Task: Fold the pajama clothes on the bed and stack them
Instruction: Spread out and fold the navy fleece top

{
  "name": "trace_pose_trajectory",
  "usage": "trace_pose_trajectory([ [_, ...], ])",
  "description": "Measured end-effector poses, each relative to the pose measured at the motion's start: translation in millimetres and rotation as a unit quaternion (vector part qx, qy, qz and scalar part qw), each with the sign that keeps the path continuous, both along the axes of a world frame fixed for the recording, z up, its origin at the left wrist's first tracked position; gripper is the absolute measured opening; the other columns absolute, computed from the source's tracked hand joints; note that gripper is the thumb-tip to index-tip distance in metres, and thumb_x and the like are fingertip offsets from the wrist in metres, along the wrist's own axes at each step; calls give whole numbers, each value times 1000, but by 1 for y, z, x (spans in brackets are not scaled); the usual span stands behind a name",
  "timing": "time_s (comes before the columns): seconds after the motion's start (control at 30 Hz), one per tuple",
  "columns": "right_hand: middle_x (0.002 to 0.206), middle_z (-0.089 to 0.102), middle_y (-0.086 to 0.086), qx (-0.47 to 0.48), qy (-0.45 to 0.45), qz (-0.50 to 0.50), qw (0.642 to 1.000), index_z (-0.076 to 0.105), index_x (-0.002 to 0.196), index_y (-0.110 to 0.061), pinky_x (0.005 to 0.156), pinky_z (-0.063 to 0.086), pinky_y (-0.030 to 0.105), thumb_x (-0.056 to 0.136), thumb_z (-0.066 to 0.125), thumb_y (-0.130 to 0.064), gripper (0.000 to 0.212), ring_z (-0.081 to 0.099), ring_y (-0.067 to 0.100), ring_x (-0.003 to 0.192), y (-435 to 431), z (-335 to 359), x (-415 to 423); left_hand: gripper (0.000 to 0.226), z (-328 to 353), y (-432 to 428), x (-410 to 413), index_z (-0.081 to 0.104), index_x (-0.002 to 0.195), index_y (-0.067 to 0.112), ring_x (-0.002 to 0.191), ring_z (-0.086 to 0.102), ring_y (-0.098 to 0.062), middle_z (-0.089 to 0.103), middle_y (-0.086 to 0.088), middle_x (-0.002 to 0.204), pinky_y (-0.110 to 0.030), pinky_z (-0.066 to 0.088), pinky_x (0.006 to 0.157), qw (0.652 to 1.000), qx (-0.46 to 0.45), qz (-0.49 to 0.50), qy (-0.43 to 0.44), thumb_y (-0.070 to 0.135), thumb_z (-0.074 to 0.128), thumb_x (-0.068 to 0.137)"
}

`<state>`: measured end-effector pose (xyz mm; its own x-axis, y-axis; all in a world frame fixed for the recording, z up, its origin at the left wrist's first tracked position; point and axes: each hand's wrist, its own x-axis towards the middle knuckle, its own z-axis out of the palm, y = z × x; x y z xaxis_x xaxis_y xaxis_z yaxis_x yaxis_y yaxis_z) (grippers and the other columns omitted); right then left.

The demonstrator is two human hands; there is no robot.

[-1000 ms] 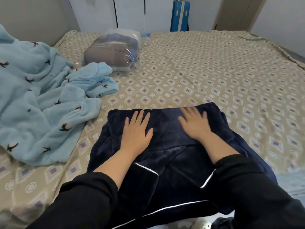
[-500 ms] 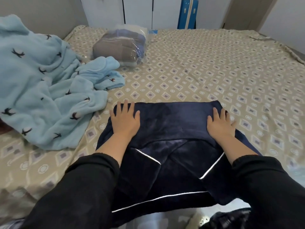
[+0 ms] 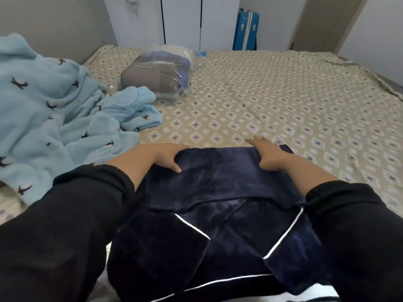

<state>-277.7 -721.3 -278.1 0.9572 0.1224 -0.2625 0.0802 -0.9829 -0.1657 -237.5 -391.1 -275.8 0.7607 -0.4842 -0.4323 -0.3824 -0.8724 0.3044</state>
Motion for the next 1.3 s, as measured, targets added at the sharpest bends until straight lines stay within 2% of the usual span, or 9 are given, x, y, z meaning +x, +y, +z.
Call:
trace_pose_trajectory([
  [0.1, 161, 6, 5, -49, 99, -9, 994, 4, 151, -39, 116, 9, 51, 76, 63, -2, 102, 2, 31, 147, 3, 4, 23, 97, -1, -5, 12, 19, 153, 25, 139, 34, -22, 32, 3, 154, -42, 25, 115, 999, 27, 6, 44, 29, 79, 77],
  [0.17, 158, 20, 5, -64, 140, -23, 988, 10, 152, -36, 113, 24, 49, 74, 73, -9, 104, 22, 33, 143, 2, 5, 31, 90, -5, -8, 16, 31, 147, 24, 133, 40, -23, 41, 3, 147, -44, 30, 112, 999, 23, 11, 47, 28, 82, 73],
  [0.3, 110, 62, 1, -65, 117, -36, 990, 56, 113, -20, 85, 45, 37, 66, 83, -19, 54, 56, 25, 100, -3, 9, 35, 54, -9, -6, 23, 61, 112, 18, 103, 59, -21, 65, -1, 111, -32, 44, 88, 999, 22, 22, 10, 33, 86, 67],
  [0.4, 86, 60, -2, -85, 54, -30, 994, 61, 97, -19, 77, 46, 33, 66, 84, -25, 39, 57, 23, 85, -3, 24, 27, 36, 0, -4, 19, 59, 88, 24, 84, 58, -16, 63, 6, 89, -28, 43, 72, 999, 16, 29, -34, 34, 85, 66],
  [0.6, 94, 63, 5, -95, -119, -45, 987, 58, 93, -18, 80, 47, 36, 68, 81, -29, 35, 59, 30, 92, -12, 84, 23, 43, 54, -6, 22, 64, 100, 21, 89, 61, -22, 67, 2, 94, -35, 49, 76, 981, -31, 61, -182, 36, 82, 65],
  [0.7, 92, 64, 8, -128, -218, -53, 966, 52, 87, -18, 104, 32, 43, 73, 76, -27, 29, 60, 32, 94, -13, 111, 27, 40, 83, -10, 30, 52, 90, 21, 94, 60, -29, 66, -3, 99, -34, 42, 70, 944, -31, 58, -322, 40, 79, 67],
  [0.87, 91, 62, 13, -170, -349, -73, 919, 49, 92, -15, 103, 31, 46, 76, 59, -5, 22, 57, 35, 92, -7, 126, 31, 28, 94, -15, 34, 46, 94, 15, 86, 61, -35, 64, -10, 95, -35, 29, 62, 872, 0, 86, -482, 28, 67, 82],
  [1.07, 97, 60, 11, -197, -319, -62, 925, 47, 97, -12, 102, 30, 47, 78, 53, -1, 23, 54, 34, 97, -6, 87, 2, 38, 59, -14, -2, 47, 108, 11, 92, 60, -30, 62, -8, 101, -36, 33, 70, 859, 80, 59, -502, 22, 69, 79],
  [1.3, 76, 56, 21, -135, -426, -35, 894, 53, 81, 0, 95, 35, 56, 59, 61, 5, 24, 53, 40, 76, -13, 73, -66, 49, 48, 9, -66, 55, 97, 8, 70, 57, -32, 60, -10, 80, -34, 33, 59, 838, 14, -23, -545, 20, 83, 59],
])
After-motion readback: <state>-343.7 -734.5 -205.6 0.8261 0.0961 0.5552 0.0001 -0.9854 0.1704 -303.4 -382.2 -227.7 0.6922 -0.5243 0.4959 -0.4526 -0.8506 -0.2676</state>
